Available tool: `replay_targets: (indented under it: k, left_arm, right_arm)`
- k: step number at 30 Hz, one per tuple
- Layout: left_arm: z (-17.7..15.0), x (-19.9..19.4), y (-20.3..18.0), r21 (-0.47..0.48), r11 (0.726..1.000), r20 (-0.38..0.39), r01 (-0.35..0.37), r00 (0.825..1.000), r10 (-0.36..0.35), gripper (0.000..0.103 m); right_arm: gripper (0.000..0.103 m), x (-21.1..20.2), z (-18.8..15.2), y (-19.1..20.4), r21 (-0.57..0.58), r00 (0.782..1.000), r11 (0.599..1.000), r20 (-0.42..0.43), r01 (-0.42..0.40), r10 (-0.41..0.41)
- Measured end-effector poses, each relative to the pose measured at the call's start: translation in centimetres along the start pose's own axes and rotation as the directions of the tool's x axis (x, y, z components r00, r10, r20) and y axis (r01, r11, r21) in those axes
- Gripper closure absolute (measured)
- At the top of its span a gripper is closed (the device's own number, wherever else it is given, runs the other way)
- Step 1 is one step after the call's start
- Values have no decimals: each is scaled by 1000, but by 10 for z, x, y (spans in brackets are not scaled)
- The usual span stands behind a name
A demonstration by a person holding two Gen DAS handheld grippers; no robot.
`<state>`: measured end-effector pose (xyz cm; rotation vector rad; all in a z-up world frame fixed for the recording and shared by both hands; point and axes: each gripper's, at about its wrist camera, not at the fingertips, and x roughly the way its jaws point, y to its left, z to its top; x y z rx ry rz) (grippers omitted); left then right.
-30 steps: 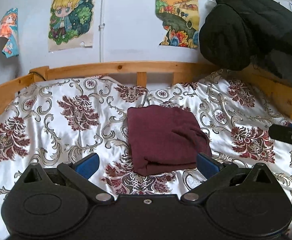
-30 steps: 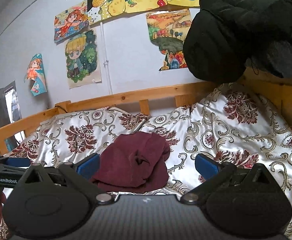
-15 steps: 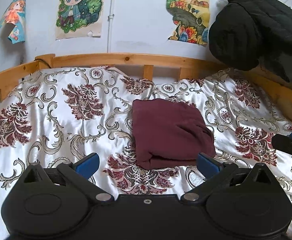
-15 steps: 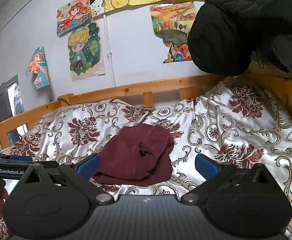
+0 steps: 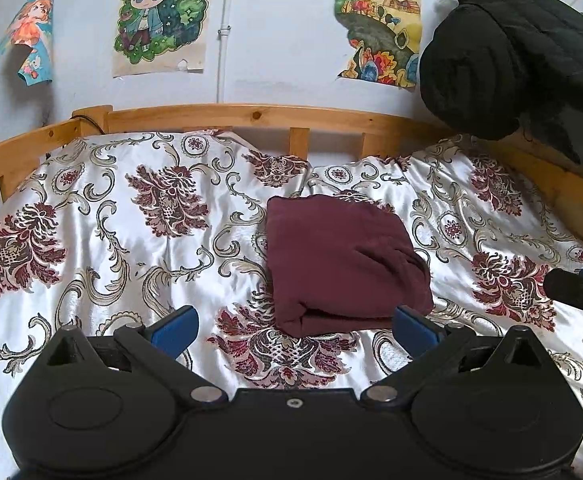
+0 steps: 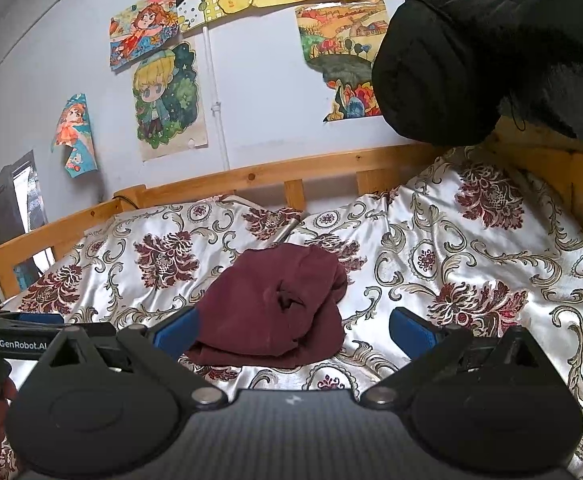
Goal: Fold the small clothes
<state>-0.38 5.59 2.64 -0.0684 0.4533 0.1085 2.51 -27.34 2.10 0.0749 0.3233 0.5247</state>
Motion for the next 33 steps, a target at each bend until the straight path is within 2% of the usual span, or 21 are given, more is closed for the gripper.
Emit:
replay_targets:
  k: [9, 14, 18, 22, 33]
  left_arm:
    - [-2, 1, 0, 5, 1000, -5, 2, 1000, -2, 1]
    - [0, 0, -1, 18, 999, -16, -38, 999, 39, 1]
    - [1, -2, -1, 24, 999, -4, -41, 999, 41, 1]
    - [1, 0, 1, 8, 1000, -26, -30, 999, 30, 1]
    - [2, 1, 1, 5, 999, -39, -34, 999, 34, 1]
  right_arm:
    - [0, 3, -4, -1, 8, 1000, 1000, -6, -1, 1]
    - [0, 3, -5, 2, 6, 1000, 1000, -8, -1, 1]
    - [0, 3, -5, 2, 8, 1000, 1000, -12, 3, -3]
    - [0, 3, -4, 2, 9, 1000, 1000, -13, 9, -9]
    - [0, 10, -9, 1, 3, 996, 999, -72, 50, -49]
